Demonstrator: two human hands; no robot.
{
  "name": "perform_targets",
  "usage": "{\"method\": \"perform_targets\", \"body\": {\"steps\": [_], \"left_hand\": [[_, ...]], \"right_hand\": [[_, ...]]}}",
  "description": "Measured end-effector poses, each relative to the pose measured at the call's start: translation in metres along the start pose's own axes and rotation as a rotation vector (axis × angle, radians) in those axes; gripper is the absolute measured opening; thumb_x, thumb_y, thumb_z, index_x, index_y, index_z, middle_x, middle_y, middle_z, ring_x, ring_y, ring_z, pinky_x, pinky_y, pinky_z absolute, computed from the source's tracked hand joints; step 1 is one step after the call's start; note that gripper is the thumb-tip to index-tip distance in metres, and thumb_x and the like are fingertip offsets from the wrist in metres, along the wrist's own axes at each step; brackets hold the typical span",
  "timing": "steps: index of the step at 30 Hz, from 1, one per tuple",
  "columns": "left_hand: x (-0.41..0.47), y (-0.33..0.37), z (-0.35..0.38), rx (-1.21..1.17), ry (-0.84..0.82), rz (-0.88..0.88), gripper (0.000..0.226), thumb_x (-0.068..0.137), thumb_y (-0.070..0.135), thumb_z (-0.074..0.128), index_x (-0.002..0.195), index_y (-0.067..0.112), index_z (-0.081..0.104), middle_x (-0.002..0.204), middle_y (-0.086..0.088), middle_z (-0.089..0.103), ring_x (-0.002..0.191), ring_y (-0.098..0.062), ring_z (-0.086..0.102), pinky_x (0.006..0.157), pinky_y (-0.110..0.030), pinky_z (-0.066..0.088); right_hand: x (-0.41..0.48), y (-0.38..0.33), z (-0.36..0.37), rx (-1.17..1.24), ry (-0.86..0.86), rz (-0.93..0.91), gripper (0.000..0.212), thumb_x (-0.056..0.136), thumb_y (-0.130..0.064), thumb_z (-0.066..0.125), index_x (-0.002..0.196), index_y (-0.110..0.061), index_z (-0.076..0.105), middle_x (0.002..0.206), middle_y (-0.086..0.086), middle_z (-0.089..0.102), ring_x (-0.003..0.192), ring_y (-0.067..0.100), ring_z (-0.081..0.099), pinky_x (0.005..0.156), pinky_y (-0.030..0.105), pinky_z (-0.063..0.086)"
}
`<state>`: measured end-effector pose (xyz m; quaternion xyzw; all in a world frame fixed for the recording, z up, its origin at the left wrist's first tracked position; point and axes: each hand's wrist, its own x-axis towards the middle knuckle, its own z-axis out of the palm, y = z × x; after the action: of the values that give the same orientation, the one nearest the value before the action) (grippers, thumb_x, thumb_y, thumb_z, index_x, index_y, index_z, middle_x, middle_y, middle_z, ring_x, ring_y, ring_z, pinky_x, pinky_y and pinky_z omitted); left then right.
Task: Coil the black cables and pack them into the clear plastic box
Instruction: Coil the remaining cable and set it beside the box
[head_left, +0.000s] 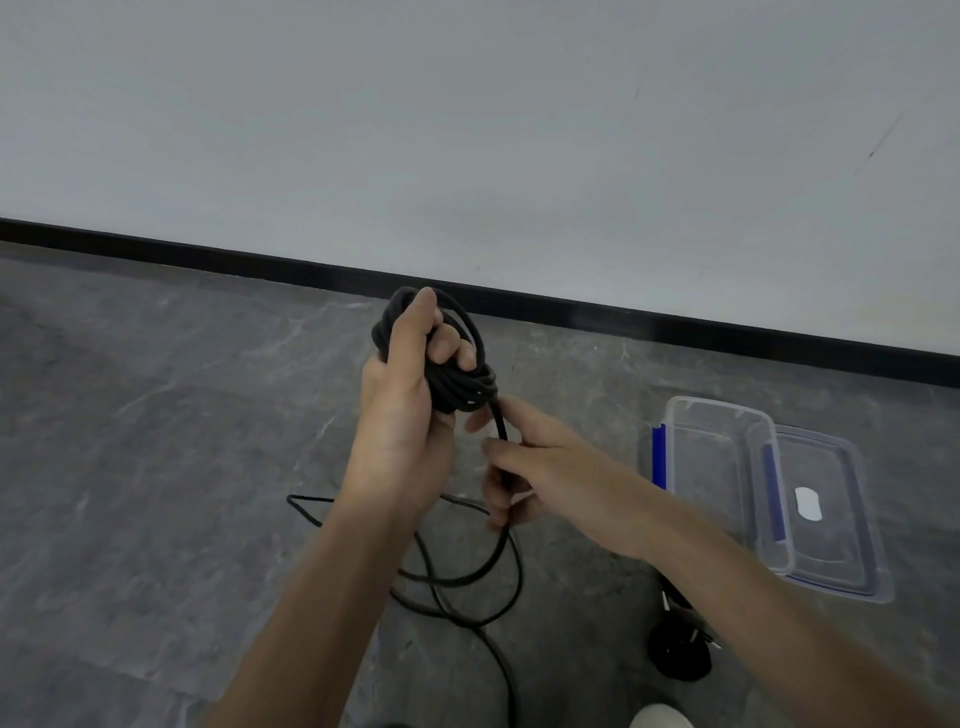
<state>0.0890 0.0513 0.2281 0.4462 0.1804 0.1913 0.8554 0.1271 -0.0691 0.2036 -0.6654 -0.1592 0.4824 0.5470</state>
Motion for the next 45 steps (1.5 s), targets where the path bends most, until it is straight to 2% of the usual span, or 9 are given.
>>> {"method": "perform_targets", "body": {"steps": [4,12,17,23,27,30,36,41,45], "left_hand": [[0.004,0.000,-0.003,0.135,0.046,0.068,0.029,0.095,0.029,0.052,0.067,0.021,0.048,0.057,0.011,0.043,0.063,-0.008,0.046,0.067,-0.020,0.044],[0.006,0.003,-0.005,0.216,0.067,0.138,0.034,0.099,0.024,0.050,0.065,0.019,0.046,0.057,0.010,0.045,0.062,-0.009,0.046,0.065,-0.018,0.046],[0.010,0.003,-0.012,0.354,0.105,0.199,0.037,0.098,0.025,0.052,0.063,0.019,0.045,0.058,0.010,0.045,0.060,-0.008,0.048,0.067,-0.026,0.046],[0.009,0.003,-0.012,0.443,0.145,0.242,0.042,0.097,0.027,0.054,0.055,0.026,0.051,0.054,0.012,0.049,0.056,-0.007,0.051,0.065,-0.030,0.045],[0.008,0.001,-0.011,0.517,0.183,0.272,0.039,0.096,0.029,0.055,0.060,0.018,0.049,0.052,0.011,0.051,0.054,-0.005,0.052,0.058,-0.021,0.045],[0.008,0.002,-0.012,0.563,0.193,0.289,0.039,0.096,0.029,0.056,0.060,0.015,0.049,0.050,0.011,0.052,0.051,-0.001,0.054,0.053,-0.015,0.043],[0.010,0.002,-0.011,0.477,0.241,0.237,0.039,0.097,0.029,0.055,0.060,0.015,0.048,0.050,0.012,0.049,0.049,-0.002,0.050,0.052,-0.013,0.043],[0.014,0.008,-0.013,0.282,0.227,0.075,0.030,0.098,0.026,0.053,0.070,0.016,0.049,0.048,0.009,0.044,0.050,-0.010,0.048,0.056,-0.019,0.047],[0.010,0.007,-0.009,0.288,0.096,0.030,0.029,0.097,0.025,0.052,0.070,0.017,0.049,0.050,0.007,0.046,0.055,-0.013,0.059,0.068,-0.024,0.050]], "right_hand": [[0.003,0.002,0.005,-0.003,0.064,0.010,0.022,0.102,-0.012,0.037,0.116,-0.010,0.054,0.054,-0.008,0.039,0.046,0.003,0.040,0.051,0.019,0.040],[-0.009,-0.005,0.002,0.281,-0.171,0.138,0.010,0.100,-0.015,0.047,0.106,-0.014,0.054,0.066,0.005,0.056,0.065,0.019,0.060,0.071,0.036,0.052],[-0.006,-0.002,0.003,0.142,-0.051,0.101,0.023,0.100,-0.013,0.044,0.119,-0.011,0.057,0.055,-0.009,0.036,0.049,0.005,0.036,0.055,0.022,0.036],[-0.005,-0.003,-0.001,0.009,0.017,0.048,0.023,0.101,-0.017,0.043,0.112,-0.013,0.063,0.057,-0.007,0.048,0.042,0.002,0.034,0.042,0.017,0.029],[-0.011,-0.004,0.000,0.130,-0.045,0.066,0.024,0.102,-0.022,0.044,0.117,-0.018,0.063,0.059,-0.004,0.048,0.044,0.005,0.034,0.045,0.018,0.034],[-0.012,-0.008,-0.001,0.219,-0.063,0.085,0.025,0.102,-0.020,0.043,0.121,-0.018,0.059,0.056,-0.005,0.036,0.048,0.007,0.025,0.043,0.018,0.024],[-0.011,-0.003,0.005,-0.166,0.038,0.053,0.021,0.102,-0.028,0.039,0.117,-0.031,0.053,0.063,-0.006,0.044,0.043,0.001,0.036,0.041,0.017,0.029],[-0.011,0.005,0.009,-0.380,0.069,-0.046,0.028,0.103,-0.018,0.035,0.117,-0.013,0.059,0.063,0.001,0.045,0.051,0.009,0.039,0.047,0.023,0.030],[-0.009,0.006,0.009,-0.446,0.025,-0.039,0.029,0.103,-0.020,0.036,0.121,-0.019,0.059,0.067,0.001,0.048,0.062,0.018,0.046,0.057,0.032,0.038]]}}
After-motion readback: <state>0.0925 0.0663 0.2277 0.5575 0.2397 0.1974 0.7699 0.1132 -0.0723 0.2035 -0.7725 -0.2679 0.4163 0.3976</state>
